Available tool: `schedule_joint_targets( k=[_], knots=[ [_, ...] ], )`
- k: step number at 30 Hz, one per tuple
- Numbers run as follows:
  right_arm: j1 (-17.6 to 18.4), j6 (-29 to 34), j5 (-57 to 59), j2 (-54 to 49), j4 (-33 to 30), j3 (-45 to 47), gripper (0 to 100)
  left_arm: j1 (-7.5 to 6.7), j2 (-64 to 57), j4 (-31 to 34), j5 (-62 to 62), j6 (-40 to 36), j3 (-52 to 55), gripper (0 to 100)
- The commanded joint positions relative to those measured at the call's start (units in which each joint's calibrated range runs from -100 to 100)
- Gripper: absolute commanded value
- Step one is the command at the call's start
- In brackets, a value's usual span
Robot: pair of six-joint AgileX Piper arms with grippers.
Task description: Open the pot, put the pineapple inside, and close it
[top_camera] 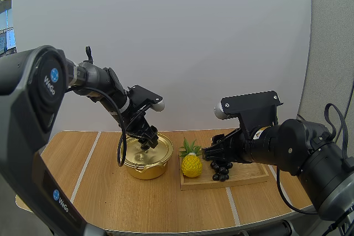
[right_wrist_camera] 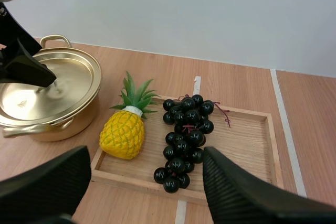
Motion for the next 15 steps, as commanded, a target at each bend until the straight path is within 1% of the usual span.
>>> schedule_joint_targets(
  k=[1, 6, 10, 15],
  knots=[
    [0.0, -0.5, -1.3, 0.0, 0.4, -0.5, 100, -0.13, 3.1, 0.8, 1.9, -2.0, -3.6, 100],
    [0.0, -0.5, -1.3, 0.0, 0.4, -0.5, 100, -0.13, 4.6, 0.9, 2.7, -2.1, -4.4, 100],
    [0.0, -0.5, -1.3, 0.0, 0.4, -0.5, 100, -0.13, 5.6, 3.1, 2.7, -3.5, -4.4, 100],
    [0.0, -0.5, -1.3, 0.0, 0.4, -0.5, 100, -0.13, 5.8, 3.2, 3.4, -3.8, -4.4, 100]
  ],
)
